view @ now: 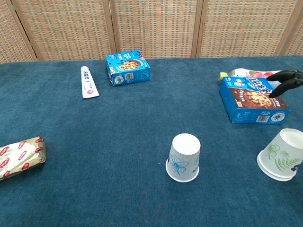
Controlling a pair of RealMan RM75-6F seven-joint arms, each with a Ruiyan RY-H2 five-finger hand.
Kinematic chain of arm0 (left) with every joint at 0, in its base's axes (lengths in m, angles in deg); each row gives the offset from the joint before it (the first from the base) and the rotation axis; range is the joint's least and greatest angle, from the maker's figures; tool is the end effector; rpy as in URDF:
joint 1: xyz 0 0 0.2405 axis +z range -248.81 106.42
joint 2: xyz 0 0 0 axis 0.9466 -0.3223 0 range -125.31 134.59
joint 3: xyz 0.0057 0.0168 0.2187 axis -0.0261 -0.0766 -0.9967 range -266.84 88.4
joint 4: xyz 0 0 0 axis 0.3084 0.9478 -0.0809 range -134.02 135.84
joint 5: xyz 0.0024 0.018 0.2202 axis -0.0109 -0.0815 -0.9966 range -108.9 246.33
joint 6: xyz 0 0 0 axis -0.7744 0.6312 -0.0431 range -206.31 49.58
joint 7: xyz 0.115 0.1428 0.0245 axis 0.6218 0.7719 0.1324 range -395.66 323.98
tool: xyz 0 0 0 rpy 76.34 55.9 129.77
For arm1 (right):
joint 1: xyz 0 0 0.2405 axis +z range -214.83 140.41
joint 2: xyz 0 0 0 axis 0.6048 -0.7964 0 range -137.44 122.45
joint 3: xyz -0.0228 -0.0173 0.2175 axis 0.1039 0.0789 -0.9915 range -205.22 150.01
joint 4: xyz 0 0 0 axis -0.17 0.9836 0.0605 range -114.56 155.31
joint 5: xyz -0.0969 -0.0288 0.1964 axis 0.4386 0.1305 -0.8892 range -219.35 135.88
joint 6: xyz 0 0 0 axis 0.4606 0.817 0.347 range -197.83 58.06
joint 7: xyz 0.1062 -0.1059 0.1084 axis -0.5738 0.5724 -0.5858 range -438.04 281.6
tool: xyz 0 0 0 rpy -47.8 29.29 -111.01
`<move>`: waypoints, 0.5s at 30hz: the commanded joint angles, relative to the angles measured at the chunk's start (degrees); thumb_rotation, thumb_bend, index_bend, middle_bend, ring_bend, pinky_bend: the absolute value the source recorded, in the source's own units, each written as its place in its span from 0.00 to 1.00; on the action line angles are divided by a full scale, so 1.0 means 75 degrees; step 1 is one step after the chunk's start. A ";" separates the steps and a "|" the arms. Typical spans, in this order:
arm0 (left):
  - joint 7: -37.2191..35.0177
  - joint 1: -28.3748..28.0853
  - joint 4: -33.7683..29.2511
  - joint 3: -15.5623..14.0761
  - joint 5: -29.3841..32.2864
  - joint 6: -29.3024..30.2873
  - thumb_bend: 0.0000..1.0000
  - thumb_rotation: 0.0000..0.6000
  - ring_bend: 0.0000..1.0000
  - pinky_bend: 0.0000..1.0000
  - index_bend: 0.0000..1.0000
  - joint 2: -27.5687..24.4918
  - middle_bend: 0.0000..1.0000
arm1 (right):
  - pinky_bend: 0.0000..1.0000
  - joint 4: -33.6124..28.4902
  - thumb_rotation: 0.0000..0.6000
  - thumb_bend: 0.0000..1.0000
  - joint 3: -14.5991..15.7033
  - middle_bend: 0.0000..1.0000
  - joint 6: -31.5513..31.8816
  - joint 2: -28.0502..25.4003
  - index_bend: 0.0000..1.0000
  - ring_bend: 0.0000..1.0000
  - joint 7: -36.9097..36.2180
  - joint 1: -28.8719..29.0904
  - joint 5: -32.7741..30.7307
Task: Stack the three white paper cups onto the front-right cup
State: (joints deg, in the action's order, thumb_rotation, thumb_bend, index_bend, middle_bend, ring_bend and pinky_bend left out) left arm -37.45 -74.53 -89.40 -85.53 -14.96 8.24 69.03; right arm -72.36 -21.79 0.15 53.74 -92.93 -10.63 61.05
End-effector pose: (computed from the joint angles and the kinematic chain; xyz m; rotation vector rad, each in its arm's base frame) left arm -0.2980 0.2158 0.1454 -1.3083 -0.9007 -0.8935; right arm -0.1966 -0.2551 0.0601 2.0432 -0.9712 1.0531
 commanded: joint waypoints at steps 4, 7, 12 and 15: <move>0.0082 0.0003 -0.0018 -0.0023 -0.0037 0.0016 0.18 1.00 0.00 0.00 0.00 0.0010 0.00 | 0.00 -0.0978 1.00 0.25 -0.0484 0.05 -0.1218 0.0199 0.19 0.00 0.0573 0.0820 -0.0368; 0.0060 0.0021 -0.0024 -0.0005 -0.0028 0.0063 0.18 1.00 0.00 0.00 0.00 -0.0001 0.00 | 0.00 -0.1258 1.00 0.25 -0.0809 0.06 -0.1947 0.0526 0.19 0.00 0.1009 0.1241 -0.0860; -0.0051 0.0015 0.0030 0.0026 0.0068 0.0000 0.18 1.00 0.00 0.00 0.00 -0.0028 0.00 | 0.00 -0.1250 1.00 0.24 -0.1255 0.06 -0.2877 0.1386 0.19 0.00 0.2117 0.1716 -0.2007; -0.0095 0.0005 0.0054 0.0034 0.0105 -0.0045 0.18 1.00 0.00 0.00 0.00 -0.0045 0.00 | 0.00 -0.1115 1.00 0.24 -0.1419 0.06 -0.3173 0.1867 0.19 0.00 0.2557 0.1897 -0.2627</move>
State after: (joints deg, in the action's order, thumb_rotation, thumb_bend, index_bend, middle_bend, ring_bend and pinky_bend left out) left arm -38.12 -74.47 -89.02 -85.29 -14.21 7.95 68.72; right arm -81.10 -30.52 -20.79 64.30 -77.15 1.52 45.21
